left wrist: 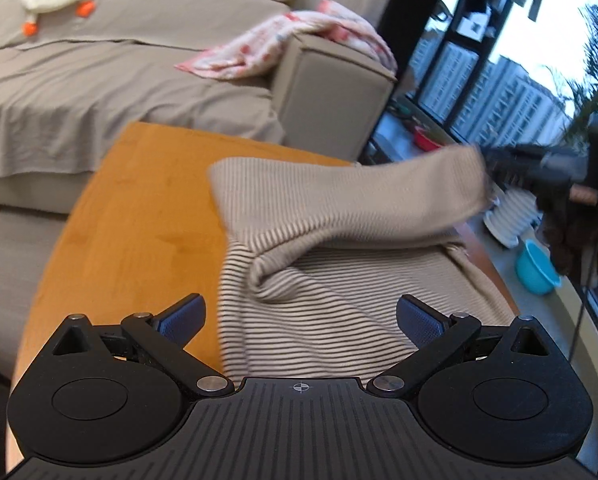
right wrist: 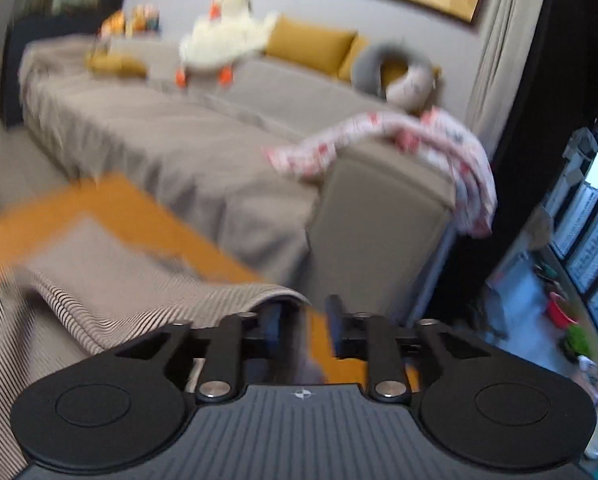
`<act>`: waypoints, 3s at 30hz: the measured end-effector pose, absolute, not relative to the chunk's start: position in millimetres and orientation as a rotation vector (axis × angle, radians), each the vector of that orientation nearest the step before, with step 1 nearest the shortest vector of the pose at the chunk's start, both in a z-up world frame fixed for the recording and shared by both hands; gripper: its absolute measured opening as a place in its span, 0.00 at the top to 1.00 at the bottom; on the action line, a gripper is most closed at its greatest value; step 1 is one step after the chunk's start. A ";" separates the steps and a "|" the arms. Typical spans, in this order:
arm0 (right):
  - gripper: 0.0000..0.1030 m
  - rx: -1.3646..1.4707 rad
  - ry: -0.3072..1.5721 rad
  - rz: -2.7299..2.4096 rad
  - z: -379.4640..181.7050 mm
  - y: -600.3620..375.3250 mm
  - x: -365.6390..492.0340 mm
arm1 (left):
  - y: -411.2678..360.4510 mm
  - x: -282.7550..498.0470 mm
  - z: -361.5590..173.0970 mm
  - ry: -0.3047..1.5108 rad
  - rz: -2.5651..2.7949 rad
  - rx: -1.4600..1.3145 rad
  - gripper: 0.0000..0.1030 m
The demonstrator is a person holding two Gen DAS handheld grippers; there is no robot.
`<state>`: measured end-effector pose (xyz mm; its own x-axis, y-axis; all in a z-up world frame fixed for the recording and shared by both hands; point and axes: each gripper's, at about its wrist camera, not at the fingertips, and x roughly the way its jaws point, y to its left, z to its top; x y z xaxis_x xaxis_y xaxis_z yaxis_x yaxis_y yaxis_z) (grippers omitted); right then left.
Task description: Fold clothes
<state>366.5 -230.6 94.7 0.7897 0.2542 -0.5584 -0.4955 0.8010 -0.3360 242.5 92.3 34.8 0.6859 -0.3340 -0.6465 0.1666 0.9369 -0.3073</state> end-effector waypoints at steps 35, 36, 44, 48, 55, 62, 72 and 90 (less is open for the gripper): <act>0.94 -0.018 0.672 0.330 27.3 -245.1 385.4 | 76.5 290.8 44.3 0.649 -0.286 -0.065 0.00; 0.92 -0.008 0.662 0.329 26.6 -246.3 383.6 | 70.9 292.8 45.6 0.645 -0.326 -0.081 0.00; 0.42 -0.002 0.591 0.361 51.2 -233.4 372.9 | 38.7 322.7 4.0 0.665 -0.353 -0.126 0.00; 0.21 0.099 0.545 0.465 65.4 -228.2 367.5 | 31.1 318.3 -6.7 0.625 -0.354 -0.071 0.00; 0.18 0.103 0.621 0.342 13.5 -206.4 381.1 | 34.4 312.5 -9.6 0.626 -0.367 -0.074 0.00; 0.15 0.076 0.641 0.341 10.7 -206.8 357.9 | 31.6 304.5 -9.8 0.639 -0.392 -0.046 0.00; 0.00 0.109 0.675 0.401 11.9 -213.9 334.1 | 24.9 285.9 -9.3 0.682 -0.408 -0.016 0.00; 0.38 0.218 0.795 0.366 27.0 -290.2 383.9 | 113.4 356.0 9.0 0.900 -0.365 -0.279 0.21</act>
